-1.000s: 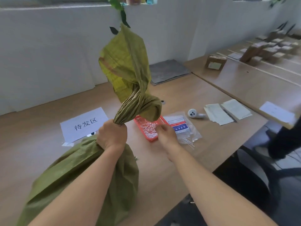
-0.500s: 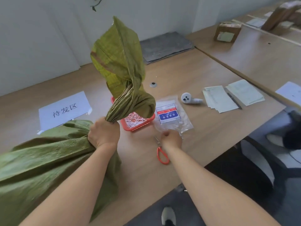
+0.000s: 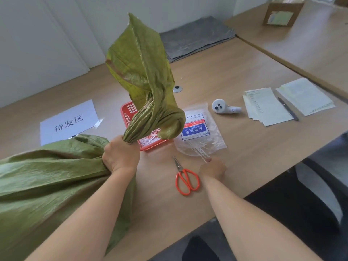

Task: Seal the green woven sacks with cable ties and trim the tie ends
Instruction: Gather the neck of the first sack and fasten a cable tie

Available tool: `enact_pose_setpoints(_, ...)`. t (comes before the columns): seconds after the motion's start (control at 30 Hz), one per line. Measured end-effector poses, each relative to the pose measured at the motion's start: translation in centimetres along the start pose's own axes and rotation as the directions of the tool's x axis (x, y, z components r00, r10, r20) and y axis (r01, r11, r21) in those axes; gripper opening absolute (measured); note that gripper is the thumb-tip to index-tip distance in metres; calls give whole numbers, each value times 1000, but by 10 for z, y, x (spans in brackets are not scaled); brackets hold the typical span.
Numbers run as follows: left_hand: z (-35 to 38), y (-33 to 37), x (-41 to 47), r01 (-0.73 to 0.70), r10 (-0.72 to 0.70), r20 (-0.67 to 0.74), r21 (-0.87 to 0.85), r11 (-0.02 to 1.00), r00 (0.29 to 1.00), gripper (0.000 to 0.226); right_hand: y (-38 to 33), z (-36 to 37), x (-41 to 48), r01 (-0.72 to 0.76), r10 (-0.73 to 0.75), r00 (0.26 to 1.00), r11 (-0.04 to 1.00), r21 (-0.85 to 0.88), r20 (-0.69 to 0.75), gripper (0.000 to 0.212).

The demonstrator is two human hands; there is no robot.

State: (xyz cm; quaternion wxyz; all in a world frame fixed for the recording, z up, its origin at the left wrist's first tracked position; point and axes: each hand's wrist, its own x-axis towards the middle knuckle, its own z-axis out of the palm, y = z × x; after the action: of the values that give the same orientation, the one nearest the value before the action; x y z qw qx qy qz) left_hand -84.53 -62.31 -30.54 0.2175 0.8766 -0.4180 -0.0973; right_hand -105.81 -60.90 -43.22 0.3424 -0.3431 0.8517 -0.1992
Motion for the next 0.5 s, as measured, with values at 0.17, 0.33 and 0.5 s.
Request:
enact_pose_setpoints(0.17, 7, 4, -3, -9, 9, -12, 6, 1000, 1000, 21, 7, 6, 12, 58, -58, 998, 988, -146, 7, 25)
enact_pose_setpoints(0.33, 9, 5, -4, -23, 23, -34, 1, 1000, 999, 25, 6, 7, 12, 88, -78, 996, 959, -271, 49, 27)
enact_pose_setpoints(0.5, 4, 4, -9, -27, 28, -33, 15, 1000, 999, 25, 6, 6, -2, 96, -70, 992, 955, -280, 102, 30)
